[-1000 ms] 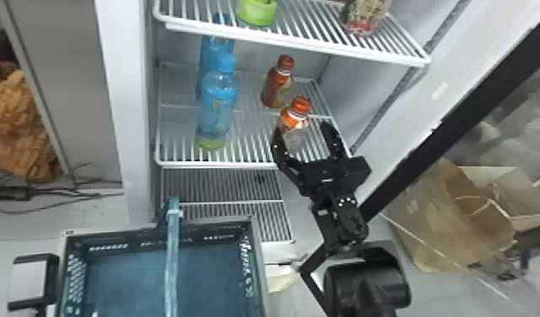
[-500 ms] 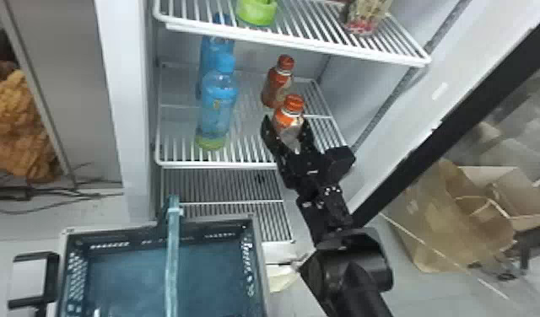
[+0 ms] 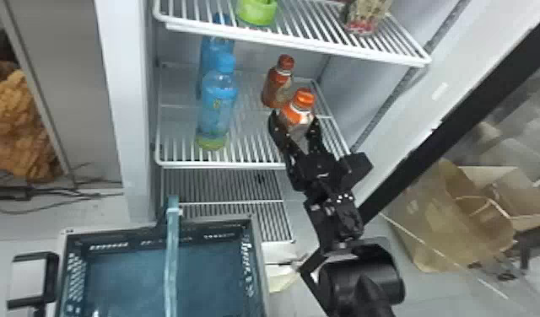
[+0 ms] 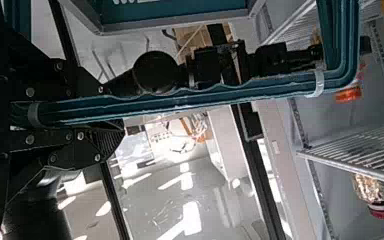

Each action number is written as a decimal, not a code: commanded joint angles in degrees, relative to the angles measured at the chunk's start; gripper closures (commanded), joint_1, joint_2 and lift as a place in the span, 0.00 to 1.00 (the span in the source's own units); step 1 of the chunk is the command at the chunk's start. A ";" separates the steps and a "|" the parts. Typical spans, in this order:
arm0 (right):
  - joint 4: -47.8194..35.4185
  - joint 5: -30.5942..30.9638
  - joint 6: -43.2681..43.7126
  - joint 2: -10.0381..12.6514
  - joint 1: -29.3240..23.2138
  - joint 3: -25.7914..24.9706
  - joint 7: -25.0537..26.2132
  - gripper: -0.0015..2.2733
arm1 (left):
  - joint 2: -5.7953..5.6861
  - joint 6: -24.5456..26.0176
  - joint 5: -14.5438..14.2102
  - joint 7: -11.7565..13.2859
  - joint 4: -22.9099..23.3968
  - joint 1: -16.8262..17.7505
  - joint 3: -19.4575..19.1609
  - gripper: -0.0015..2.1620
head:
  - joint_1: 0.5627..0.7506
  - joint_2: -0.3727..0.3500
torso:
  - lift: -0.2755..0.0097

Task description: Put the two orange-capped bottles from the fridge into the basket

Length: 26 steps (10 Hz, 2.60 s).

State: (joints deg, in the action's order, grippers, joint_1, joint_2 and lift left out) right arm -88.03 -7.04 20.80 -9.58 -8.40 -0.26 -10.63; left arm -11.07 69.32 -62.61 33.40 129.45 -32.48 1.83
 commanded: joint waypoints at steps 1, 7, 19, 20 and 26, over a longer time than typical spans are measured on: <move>-6.54 -1.75 -0.12 0.00 -3.55 -0.20 -0.09 0.42 | 0.00 0.14 -0.11 0.00 0.00 0.00 0.00 0.56 | 0.70 0.03 | 0.14; -42.96 -6.33 -31.20 0.44 -25.20 -4.77 -7.03 0.41 | 0.26 0.14 -0.34 0.00 0.00 -0.56 -0.57 0.56 | 0.70 0.03 | 0.14; -60.40 -9.18 -87.87 -3.52 -22.25 1.63 -15.03 0.41 | 0.18 0.56 -0.11 0.00 0.00 -0.42 -0.57 0.56 | 0.70 0.10 | 0.14; -58.99 -9.98 -89.14 -3.60 -21.55 1.86 -15.03 0.41 | 0.18 0.42 -0.11 0.00 0.00 -0.28 -0.57 0.56 | 0.70 0.11 | 0.14; -57.59 -7.70 -90.40 -3.87 -19.58 2.43 -15.73 0.04 | 0.18 0.28 -0.11 0.00 0.00 -0.42 -0.57 0.56 | 0.70 0.11 | 0.14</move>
State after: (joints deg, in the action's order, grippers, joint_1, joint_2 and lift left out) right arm -145.58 -15.06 -70.30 -13.45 -27.90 2.22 -26.39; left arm -10.90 69.58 -62.73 33.40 129.43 -32.91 1.25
